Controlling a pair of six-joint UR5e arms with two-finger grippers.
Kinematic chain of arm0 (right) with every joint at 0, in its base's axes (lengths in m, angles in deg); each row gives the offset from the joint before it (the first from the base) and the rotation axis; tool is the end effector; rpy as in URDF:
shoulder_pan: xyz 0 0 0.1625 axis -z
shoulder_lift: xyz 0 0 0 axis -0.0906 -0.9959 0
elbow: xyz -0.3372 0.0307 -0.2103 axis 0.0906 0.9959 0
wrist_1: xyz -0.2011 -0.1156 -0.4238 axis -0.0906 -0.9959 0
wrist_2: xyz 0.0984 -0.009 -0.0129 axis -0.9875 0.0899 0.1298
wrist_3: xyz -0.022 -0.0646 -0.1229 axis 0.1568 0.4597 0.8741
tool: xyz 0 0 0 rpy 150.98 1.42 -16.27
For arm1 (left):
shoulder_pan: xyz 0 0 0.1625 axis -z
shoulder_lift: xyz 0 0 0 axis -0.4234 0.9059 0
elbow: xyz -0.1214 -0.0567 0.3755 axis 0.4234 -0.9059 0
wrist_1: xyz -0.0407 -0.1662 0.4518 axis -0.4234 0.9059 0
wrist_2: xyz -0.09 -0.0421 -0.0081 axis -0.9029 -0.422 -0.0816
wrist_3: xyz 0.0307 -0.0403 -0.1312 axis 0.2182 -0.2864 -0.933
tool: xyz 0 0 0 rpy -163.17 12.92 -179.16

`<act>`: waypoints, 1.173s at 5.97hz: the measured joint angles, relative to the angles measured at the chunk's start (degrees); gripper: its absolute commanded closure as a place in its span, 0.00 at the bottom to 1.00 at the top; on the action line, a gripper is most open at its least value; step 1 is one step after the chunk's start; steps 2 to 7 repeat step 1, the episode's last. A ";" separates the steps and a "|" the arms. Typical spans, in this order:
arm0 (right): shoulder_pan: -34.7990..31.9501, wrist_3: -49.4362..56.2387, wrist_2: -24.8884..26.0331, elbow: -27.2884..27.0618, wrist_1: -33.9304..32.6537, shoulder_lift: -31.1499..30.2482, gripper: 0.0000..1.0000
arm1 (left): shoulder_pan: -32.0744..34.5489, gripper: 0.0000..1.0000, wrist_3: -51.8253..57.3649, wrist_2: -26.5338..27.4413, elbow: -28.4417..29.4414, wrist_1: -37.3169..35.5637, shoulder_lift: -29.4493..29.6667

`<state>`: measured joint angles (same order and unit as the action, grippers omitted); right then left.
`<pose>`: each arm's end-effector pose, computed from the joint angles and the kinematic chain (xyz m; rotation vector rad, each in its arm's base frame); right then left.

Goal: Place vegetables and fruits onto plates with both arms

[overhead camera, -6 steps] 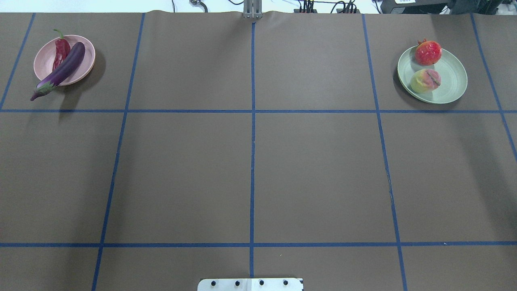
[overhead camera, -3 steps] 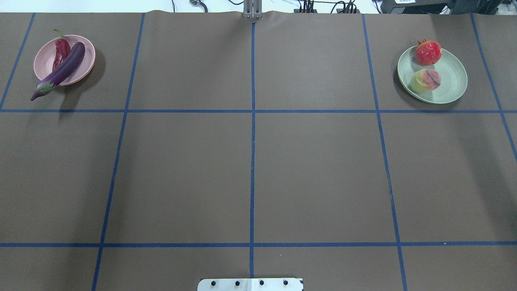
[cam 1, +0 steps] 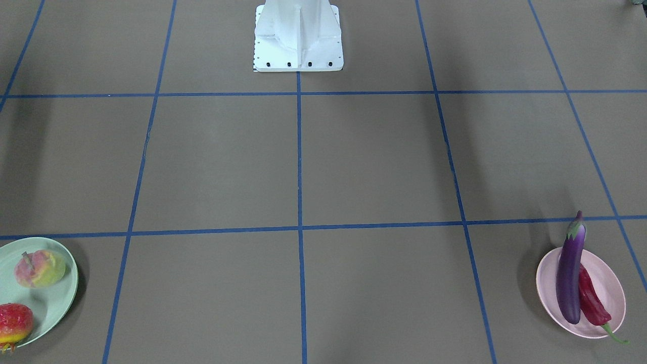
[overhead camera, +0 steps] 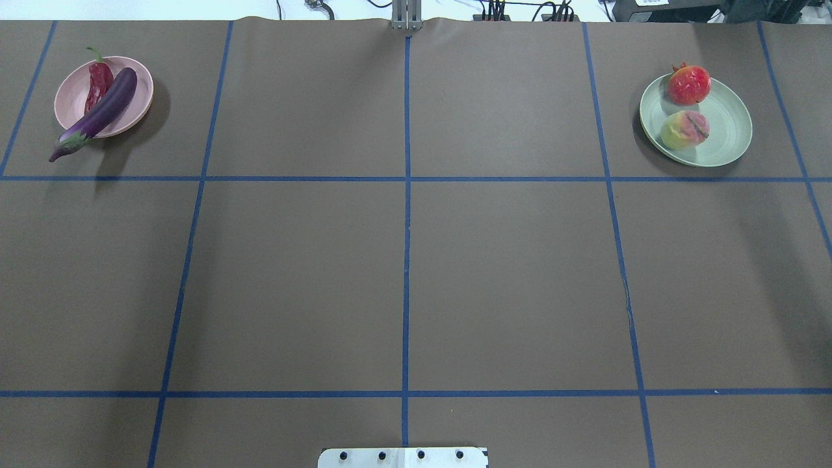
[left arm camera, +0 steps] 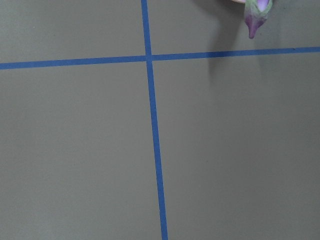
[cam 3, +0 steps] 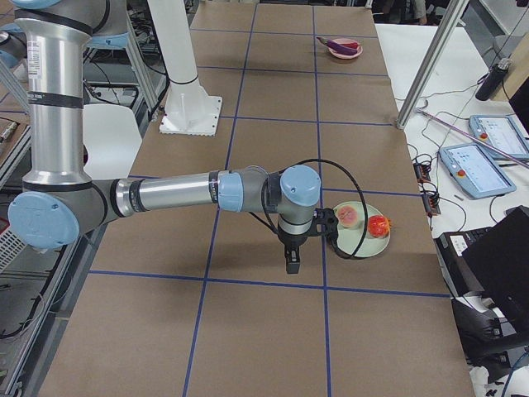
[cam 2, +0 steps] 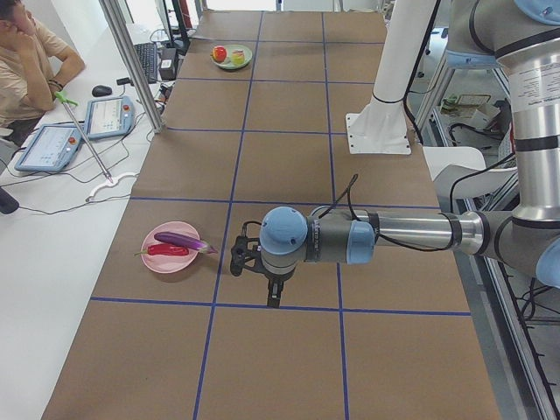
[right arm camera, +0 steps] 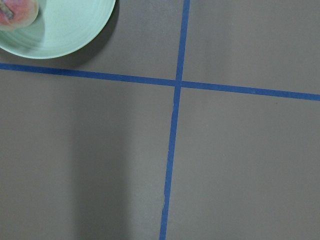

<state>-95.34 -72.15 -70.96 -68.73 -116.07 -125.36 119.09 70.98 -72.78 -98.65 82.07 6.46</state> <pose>0.0392 -0.5332 0.5891 0.0328 -0.7464 -0.0843 -0.0558 -0.4738 0.6183 0.1221 0.9033 0.0559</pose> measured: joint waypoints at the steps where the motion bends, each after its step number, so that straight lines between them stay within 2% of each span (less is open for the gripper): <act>1: 0.11 0.00 0.00 -0.05 0.00 0.00 0.00 | 0.00 0.00 0.02 0.04 0.00 0.10 0.00; 7: 0.11 0.00 0.00 -0.05 0.00 0.00 0.00 | 0.00 0.00 0.02 0.04 0.00 0.10 0.00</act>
